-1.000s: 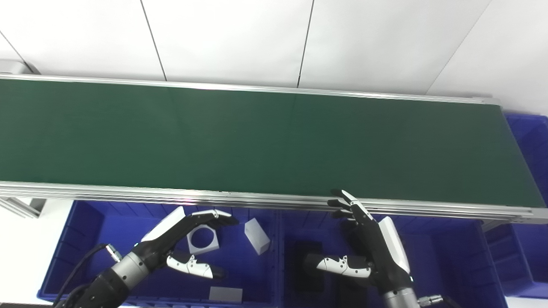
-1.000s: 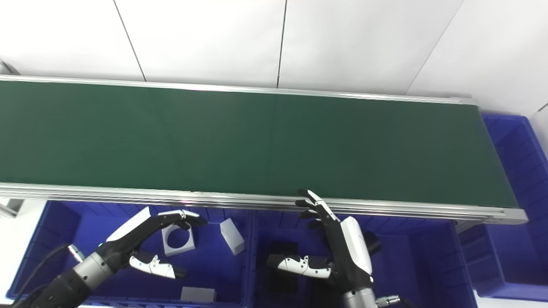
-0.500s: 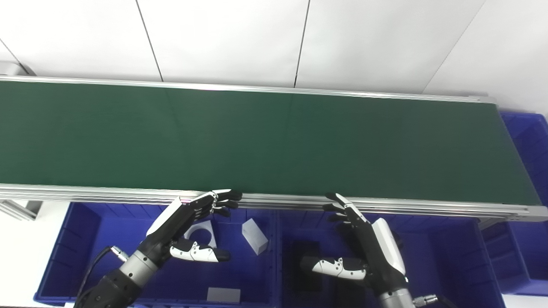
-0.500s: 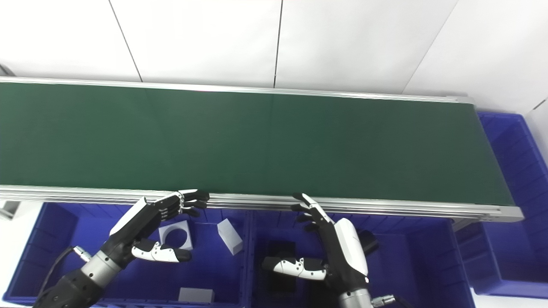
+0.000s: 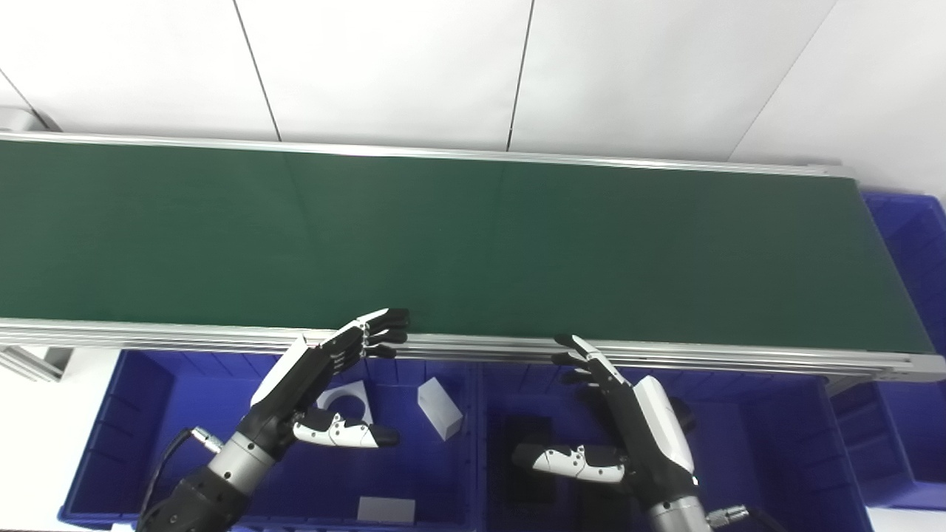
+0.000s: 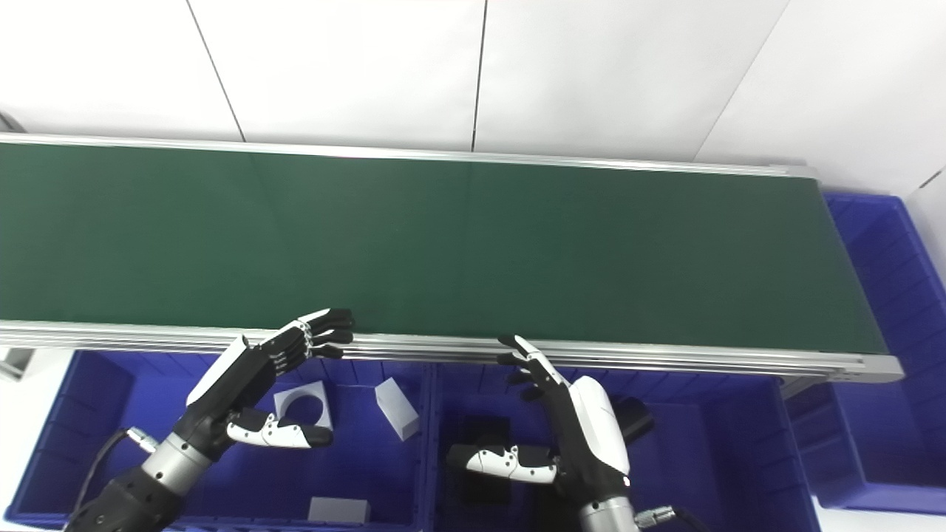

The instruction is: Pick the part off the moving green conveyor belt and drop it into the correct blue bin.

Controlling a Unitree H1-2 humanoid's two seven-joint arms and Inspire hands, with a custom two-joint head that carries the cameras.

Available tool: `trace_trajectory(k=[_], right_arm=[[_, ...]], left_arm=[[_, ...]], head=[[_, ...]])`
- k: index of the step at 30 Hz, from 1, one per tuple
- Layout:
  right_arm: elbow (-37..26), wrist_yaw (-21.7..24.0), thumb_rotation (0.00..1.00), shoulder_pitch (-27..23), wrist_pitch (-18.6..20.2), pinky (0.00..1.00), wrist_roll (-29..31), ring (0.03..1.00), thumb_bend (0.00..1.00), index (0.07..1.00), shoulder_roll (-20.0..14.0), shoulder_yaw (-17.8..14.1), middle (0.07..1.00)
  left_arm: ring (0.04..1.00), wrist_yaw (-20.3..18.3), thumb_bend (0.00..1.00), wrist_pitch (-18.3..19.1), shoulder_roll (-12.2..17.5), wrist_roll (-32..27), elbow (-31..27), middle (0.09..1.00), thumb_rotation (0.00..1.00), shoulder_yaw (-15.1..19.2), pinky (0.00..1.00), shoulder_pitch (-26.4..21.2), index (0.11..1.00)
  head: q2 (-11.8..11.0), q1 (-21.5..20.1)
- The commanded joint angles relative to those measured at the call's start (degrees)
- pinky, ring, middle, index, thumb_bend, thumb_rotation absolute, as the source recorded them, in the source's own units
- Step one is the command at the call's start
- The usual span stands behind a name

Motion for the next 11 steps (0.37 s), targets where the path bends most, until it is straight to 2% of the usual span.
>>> trace_trajectory(k=[1,11], right_arm=[[-1.42,-0.37,0.44,-0.2,0.53,0.64,-0.24,0.732,0.87,0.881,0.47,0.02,0.798],[-1.07,-0.65,0.43,-0.42,0.4,0.64,-0.09,0.728,0.88,0.881,0.52,0.03,0.799]], left_arm=[[0.817,0.8,0.85,-2.89,-0.34,-0.11,-0.43,0.867,0.33,0.32,0.75,0.0,0.869],[0.816,0.7,0.85,-3.23,0.05,0.83,0.01,0.868,0.32,0.15,0.75,-0.19,0.866]], head=[[-0.04,0.0],[-0.09,-0.13]])
